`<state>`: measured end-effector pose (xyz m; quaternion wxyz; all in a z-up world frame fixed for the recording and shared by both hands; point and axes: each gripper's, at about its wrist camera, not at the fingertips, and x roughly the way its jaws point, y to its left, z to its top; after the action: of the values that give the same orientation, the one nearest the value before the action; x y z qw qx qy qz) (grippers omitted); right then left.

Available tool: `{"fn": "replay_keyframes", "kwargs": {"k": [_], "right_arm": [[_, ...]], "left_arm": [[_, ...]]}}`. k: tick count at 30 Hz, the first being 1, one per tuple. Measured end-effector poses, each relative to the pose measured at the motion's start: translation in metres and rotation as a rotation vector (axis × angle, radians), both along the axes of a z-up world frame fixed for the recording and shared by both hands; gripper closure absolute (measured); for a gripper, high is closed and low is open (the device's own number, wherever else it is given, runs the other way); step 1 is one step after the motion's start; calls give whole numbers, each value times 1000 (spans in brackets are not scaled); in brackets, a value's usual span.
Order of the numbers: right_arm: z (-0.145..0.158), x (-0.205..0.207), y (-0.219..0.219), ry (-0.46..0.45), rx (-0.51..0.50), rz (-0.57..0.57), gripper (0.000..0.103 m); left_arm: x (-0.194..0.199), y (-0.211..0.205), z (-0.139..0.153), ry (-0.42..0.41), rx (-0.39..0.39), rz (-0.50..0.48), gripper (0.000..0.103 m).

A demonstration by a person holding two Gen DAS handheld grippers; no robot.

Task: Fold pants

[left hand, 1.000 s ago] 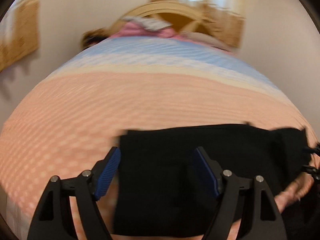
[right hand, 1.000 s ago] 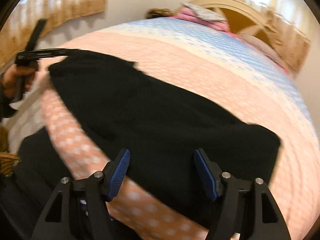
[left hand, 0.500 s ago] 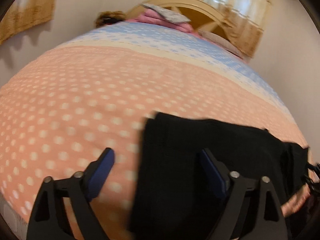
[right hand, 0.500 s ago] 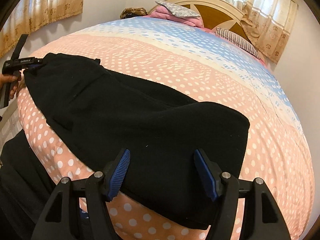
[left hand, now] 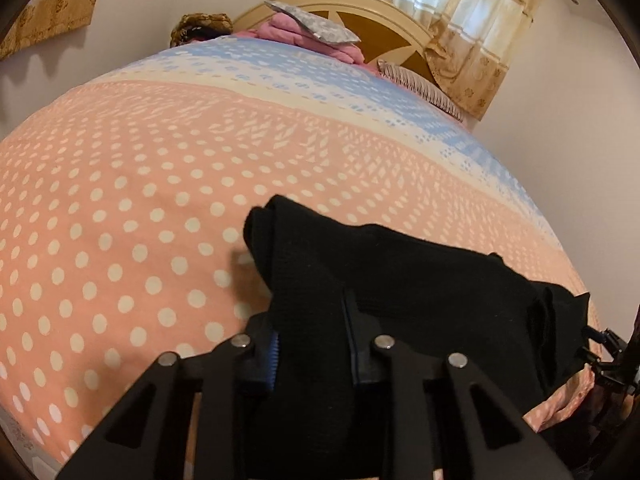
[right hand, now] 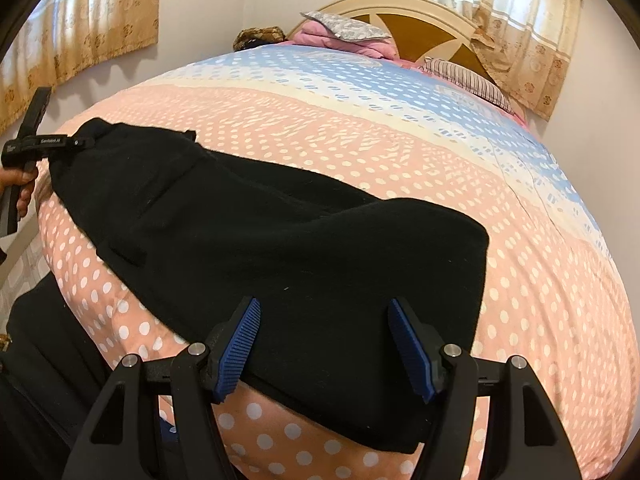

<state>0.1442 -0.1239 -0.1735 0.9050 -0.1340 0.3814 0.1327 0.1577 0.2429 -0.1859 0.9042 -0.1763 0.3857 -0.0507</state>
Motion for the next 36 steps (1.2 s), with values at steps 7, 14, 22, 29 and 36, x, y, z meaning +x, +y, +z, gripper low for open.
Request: {"fn": "replay_keyframes", "kwargs": {"k": [7, 14, 22, 29, 36], "right_arm": [[11, -11, -25, -24, -5, -40, 36], [16, -18, -111, 1, 140, -243, 35], [27, 27, -111, -3, 346, -204, 36], [3, 69, -93, 87, 339, -187, 77], [11, 58, -111, 9, 287, -201, 95]], "left_arm": [[-1, 5, -1, 7, 6, 1, 63], [-30, 2, 36, -110, 150, 64, 42], [-11, -105, 63, -164, 28, -244, 42], [41, -228, 19, 2, -99, -491, 44], [58, -255, 9, 6, -161, -510, 94]]}}
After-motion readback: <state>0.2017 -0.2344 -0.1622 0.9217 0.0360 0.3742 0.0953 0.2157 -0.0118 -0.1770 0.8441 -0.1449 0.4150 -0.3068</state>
